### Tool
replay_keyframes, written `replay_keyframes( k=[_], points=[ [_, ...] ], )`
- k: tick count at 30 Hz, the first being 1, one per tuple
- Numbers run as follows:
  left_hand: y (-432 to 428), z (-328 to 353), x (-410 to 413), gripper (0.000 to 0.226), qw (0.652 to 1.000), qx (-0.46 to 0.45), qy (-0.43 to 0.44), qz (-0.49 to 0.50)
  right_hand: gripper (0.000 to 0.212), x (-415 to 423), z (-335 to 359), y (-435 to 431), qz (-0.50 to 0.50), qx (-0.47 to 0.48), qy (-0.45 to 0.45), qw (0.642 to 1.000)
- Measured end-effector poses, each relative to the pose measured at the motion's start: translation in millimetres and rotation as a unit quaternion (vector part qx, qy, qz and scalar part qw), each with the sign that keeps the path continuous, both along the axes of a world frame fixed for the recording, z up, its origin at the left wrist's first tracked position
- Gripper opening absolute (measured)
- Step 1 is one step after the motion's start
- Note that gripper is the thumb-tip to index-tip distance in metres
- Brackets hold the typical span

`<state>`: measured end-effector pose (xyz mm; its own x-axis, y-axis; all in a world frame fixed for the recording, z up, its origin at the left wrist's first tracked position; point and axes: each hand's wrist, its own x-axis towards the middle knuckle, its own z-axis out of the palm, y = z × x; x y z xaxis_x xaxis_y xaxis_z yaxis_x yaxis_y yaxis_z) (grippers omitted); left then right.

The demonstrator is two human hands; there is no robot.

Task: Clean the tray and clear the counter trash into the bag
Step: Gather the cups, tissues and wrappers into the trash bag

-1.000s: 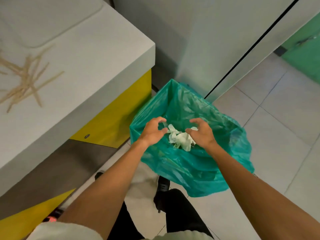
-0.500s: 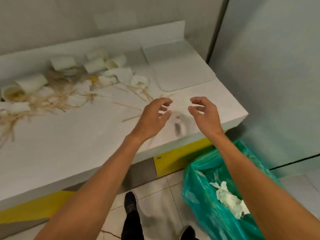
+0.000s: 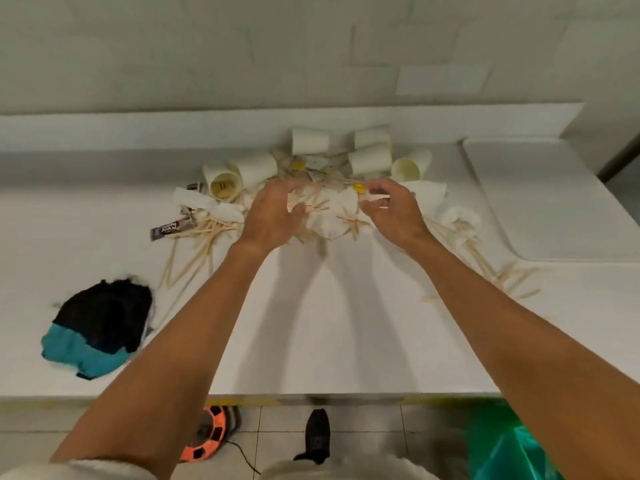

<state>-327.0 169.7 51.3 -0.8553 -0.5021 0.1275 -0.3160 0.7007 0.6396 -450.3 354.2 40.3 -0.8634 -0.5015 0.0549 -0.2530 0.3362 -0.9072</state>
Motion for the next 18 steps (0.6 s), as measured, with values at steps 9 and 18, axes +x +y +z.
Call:
replay_keyframes(
  k=[9, 18],
  points=[
    [-123, -12, -20, 0.041, 0.988, -0.122, -0.051, 0.083, 0.043, -40, -18, -136, 0.057, 0.067, -0.005, 0.996],
    [-175, -32, -46, 0.044, 0.974, -0.038, -0.123, 0.184, 0.068, -59, -42, -247, 0.191, 0.22, 0.117, 0.949]
  ],
)
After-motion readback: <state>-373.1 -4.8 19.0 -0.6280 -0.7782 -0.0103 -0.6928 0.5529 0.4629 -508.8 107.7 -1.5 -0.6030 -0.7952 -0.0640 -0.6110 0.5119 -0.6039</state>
